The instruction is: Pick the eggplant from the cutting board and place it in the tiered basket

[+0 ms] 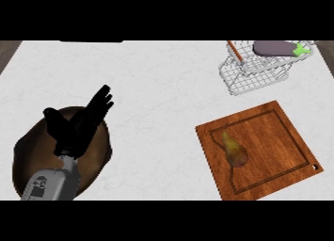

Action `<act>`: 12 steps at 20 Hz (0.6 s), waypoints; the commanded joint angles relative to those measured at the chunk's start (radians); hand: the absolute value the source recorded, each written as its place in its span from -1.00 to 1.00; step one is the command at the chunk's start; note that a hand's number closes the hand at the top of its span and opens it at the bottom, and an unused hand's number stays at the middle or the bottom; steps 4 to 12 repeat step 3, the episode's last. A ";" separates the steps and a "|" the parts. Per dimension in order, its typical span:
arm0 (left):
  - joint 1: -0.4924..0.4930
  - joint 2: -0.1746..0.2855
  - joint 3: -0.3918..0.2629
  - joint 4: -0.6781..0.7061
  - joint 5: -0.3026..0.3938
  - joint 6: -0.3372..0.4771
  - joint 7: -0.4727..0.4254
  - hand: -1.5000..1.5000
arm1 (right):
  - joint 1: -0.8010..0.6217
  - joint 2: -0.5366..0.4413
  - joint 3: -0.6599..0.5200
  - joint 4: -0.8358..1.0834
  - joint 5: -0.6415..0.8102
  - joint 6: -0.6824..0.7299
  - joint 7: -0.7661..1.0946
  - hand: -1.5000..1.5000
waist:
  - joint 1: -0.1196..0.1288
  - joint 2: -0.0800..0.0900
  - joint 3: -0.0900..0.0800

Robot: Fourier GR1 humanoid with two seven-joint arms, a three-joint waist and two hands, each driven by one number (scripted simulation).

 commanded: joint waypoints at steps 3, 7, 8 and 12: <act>-0.032 -0.012 -0.011 -0.017 -0.005 0.016 0.047 0.00 | 0.104 -0.092 -0.022 0.025 -0.009 0.111 -0.110 -1.00 | -0.002 0.001 0.003; -0.032 -0.012 -0.011 -0.017 -0.005 0.016 0.047 0.00 | 0.104 -0.092 -0.022 0.025 -0.009 0.111 -0.110 -1.00 | -0.002 0.001 0.003; -0.032 -0.012 -0.011 -0.017 -0.005 0.016 0.047 0.00 | 0.104 -0.092 -0.022 0.025 -0.009 0.111 -0.110 -1.00 | -0.002 0.001 0.003; -0.032 -0.012 -0.011 -0.017 -0.005 0.016 0.047 0.00 | 0.104 -0.092 -0.022 0.025 -0.009 0.111 -0.110 -1.00 | -0.002 0.001 0.003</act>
